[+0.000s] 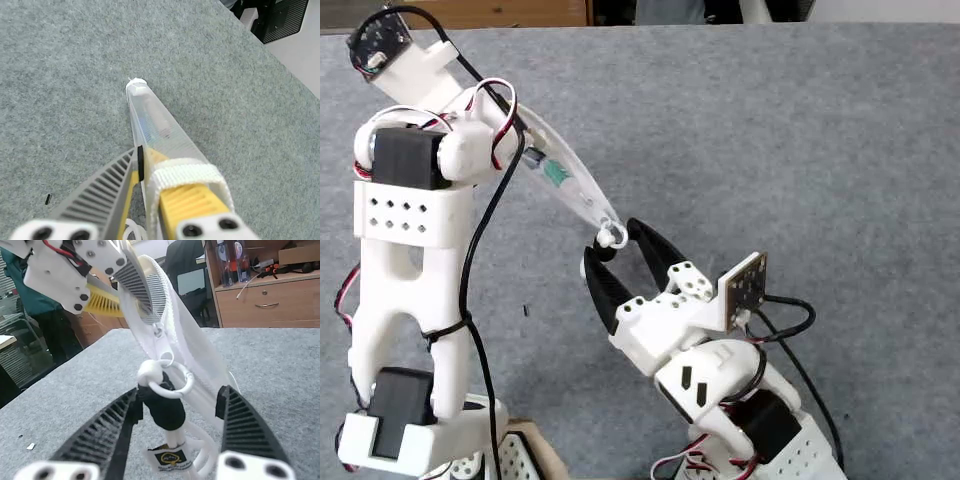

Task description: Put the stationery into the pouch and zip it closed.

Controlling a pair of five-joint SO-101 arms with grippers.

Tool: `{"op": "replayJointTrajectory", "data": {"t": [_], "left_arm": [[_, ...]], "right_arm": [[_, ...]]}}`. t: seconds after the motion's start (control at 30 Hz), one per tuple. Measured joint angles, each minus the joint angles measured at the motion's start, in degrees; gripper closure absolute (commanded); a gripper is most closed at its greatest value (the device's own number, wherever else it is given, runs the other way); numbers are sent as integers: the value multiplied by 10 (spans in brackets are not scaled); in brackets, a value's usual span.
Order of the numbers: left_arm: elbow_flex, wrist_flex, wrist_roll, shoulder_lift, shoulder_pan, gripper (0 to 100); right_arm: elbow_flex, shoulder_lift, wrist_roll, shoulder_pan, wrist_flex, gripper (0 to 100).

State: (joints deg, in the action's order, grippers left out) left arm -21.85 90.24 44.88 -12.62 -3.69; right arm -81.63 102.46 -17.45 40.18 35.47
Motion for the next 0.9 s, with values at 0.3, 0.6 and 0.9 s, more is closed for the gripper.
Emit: {"op": "replayJointTrajectory", "data": {"t": [0.3,0.6,0.9], "left_arm": [[0,0,0,0,0,972],[0,0,0,0,0,972],[0,0,0,0,2,972]], "right_arm": [[0,0,0,0,0,751],[0,0,0,0,0,829],[0,0,0,-3,0,938]]}}
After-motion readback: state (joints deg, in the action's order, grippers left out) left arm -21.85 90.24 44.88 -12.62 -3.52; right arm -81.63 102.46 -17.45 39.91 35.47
